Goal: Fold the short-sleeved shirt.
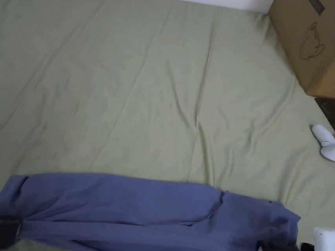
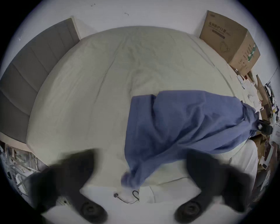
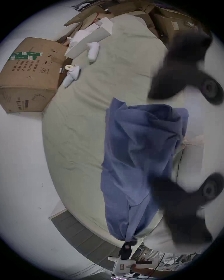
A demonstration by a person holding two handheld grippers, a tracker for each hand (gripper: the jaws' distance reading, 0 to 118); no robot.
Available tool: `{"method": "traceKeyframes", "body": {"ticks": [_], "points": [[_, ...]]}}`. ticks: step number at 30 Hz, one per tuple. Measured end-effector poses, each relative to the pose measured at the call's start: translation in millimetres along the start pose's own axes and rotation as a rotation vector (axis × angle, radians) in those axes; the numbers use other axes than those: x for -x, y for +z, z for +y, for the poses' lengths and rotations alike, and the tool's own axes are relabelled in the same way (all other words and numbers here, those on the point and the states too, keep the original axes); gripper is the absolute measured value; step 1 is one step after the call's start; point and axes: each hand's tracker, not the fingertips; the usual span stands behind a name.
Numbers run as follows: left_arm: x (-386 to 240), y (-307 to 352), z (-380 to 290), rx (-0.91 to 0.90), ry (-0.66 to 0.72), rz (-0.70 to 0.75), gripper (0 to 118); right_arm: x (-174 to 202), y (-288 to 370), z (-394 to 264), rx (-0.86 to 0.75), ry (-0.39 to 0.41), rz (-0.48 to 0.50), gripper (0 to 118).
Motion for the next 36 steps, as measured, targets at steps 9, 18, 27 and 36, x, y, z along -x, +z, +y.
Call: {"method": "traceKeyframes", "body": {"ticks": [9,18,27,36], "points": [[-19.5,140.7,6.0,-0.448,0.083,0.041,114,41.8,107.1,20.8,-0.584,0.005,-0.071,117],[-52.5,152.9,11.5,-0.51,0.006,0.097,0,77.8,143.8,44.6,-0.671,-0.023,-0.099,0],[-23.1,107.1,24.8,-0.262,0.004,-0.103,0,68.0,129.8,38.3,-0.619,-0.078,-0.034,0],[23.6,17.8,47.2,0.091,0.181,-0.368,52,80.6,115.6,35.4,-0.568,-0.052,0.001,0]]}}
